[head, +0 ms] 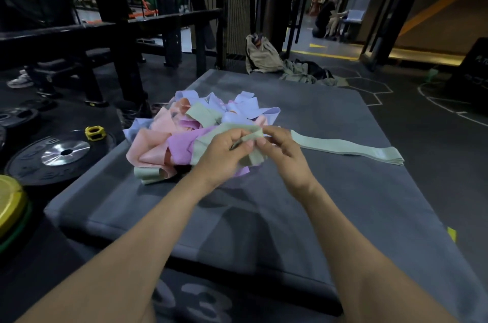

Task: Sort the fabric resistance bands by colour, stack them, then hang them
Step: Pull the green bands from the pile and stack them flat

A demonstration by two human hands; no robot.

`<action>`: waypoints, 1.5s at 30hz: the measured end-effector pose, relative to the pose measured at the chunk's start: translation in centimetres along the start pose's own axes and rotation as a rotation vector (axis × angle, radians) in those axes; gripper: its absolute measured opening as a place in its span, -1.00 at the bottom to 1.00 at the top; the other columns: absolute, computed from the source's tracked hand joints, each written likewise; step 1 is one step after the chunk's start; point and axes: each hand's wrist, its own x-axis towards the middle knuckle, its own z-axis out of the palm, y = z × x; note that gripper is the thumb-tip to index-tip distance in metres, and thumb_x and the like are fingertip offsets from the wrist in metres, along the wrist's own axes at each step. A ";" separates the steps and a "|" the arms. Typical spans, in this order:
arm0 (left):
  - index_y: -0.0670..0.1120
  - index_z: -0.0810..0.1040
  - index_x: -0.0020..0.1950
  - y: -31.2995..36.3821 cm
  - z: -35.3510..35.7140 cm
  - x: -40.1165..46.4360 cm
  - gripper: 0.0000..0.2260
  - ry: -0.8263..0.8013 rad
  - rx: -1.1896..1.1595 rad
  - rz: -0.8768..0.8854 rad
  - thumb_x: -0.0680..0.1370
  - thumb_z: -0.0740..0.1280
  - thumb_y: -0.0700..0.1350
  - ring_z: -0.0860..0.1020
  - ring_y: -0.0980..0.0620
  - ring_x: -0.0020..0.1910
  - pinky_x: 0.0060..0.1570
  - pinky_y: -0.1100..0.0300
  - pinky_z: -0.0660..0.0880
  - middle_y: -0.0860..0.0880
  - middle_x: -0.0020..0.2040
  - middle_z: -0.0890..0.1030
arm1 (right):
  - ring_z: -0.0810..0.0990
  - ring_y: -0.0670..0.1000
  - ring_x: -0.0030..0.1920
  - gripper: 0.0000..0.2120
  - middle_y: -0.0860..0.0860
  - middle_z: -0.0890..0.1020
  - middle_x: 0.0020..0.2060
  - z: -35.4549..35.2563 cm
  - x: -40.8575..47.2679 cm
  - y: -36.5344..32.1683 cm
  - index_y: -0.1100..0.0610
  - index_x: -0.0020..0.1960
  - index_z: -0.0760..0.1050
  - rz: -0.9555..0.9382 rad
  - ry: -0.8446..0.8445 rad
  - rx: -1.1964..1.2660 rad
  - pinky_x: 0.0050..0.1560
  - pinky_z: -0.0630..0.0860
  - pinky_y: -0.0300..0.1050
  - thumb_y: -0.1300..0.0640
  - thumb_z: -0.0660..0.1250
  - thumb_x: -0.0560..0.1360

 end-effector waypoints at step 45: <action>-0.12 0.42 0.04 -3.4 -5.3 0.3 -0.89 0.283 0.693 -0.377 0.57 0.20 -0.10 0.42 -0.15 -0.13 0.00 0.03 0.48 -0.26 0.09 0.52 | 0.48 0.19 0.18 -0.81 0.17 0.60 0.05 -6.7 -1.9 4.0 0.15 -0.02 0.59 0.514 0.059 -0.958 0.18 0.37 -0.07 0.12 0.24 0.51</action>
